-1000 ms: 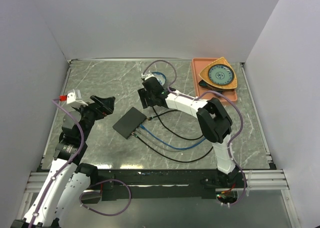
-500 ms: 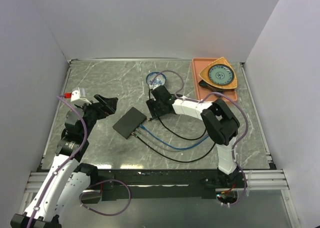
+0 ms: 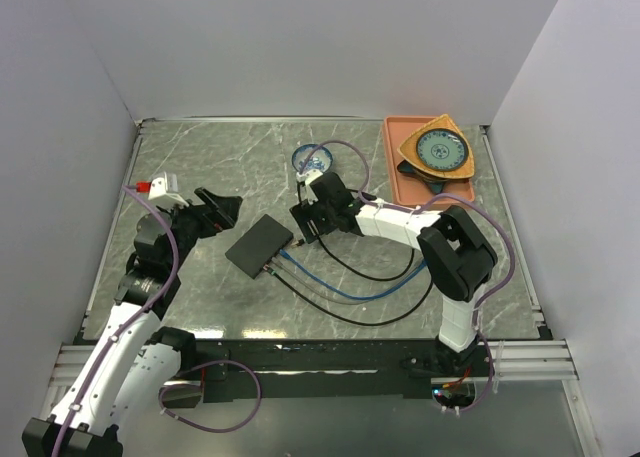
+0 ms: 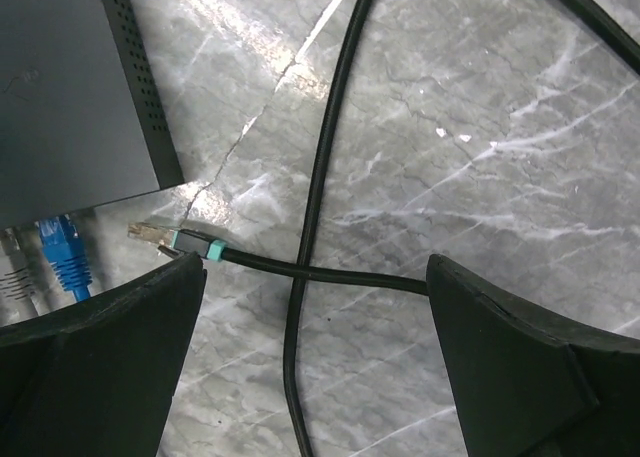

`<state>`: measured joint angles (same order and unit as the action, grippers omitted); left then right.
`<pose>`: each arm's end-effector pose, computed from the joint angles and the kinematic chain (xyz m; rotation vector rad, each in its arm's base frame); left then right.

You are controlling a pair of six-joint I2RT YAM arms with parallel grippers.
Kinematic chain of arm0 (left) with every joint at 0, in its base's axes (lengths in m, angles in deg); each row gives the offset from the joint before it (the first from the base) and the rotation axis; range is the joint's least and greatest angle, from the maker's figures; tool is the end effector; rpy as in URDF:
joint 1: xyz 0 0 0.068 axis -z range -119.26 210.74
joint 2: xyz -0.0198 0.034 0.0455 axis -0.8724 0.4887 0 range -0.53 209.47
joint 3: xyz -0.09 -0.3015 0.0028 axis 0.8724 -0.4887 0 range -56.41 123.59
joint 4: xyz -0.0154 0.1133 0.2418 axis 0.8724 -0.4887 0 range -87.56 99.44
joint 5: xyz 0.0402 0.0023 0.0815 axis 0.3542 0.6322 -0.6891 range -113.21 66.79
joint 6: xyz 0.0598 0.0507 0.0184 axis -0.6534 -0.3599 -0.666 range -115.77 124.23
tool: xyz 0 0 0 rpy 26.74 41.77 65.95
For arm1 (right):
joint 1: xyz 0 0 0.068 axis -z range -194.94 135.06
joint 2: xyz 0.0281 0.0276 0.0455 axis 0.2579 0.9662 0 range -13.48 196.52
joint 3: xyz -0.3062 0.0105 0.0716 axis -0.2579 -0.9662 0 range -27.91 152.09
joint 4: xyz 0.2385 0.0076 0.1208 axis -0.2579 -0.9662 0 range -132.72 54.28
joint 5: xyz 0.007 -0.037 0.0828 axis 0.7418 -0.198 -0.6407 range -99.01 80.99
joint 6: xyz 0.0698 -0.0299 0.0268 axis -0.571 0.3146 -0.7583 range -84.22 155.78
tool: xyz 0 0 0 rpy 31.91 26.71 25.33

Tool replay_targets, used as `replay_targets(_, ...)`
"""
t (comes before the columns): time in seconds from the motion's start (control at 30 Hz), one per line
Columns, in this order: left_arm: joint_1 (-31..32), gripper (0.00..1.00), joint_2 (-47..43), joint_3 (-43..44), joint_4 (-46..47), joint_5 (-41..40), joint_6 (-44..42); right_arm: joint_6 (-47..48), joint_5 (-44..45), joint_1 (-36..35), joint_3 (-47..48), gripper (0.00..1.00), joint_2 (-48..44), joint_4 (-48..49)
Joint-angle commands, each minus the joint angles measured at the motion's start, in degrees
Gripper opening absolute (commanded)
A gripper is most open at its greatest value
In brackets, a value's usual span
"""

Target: Insert the plug into the switch port

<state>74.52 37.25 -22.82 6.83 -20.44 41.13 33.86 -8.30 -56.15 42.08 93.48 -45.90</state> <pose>0.1690 -0.0450 0.3260 -0.3120 1.7109 -0.6987 0.3348 0.2920 0.1987 -0.8081 2.2818 0.3351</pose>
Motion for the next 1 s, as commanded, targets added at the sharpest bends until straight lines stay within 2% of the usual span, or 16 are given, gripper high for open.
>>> replay_targets(0.0, -0.25, 0.96, 0.19, 0.52, 3.23, 1.28, -0.08, 3.14, -0.45, -0.18, -1.44, 0.99, -3.60, 2.53)
replay_targets(0.23, -0.25, 0.96, 0.54, 0.70, 3.66, 1.81, -0.08, 5.43, 2.79, -0.27, -2.94, 0.99, -4.48, 2.62)
replay_targets(0.53, -0.16, 0.96, 2.12, 0.26, 4.81, 2.86, 0.01, 6.75, 5.35, -0.45, 0.40, 0.99, -0.09, 0.68)
replay_targets(0.8, -0.25, 0.96, 1.42, 0.08, 4.64, 2.07, -0.08, 7.45, 4.39, -0.71, 2.78, 0.99, 3.26, 0.07)
replay_targets(0.97, -0.25, 0.96, 1.33, 0.08, 4.45, 1.72, -0.26, 7.63, 3.07, -0.89, 0.85, 0.99, 2.47, 1.38)
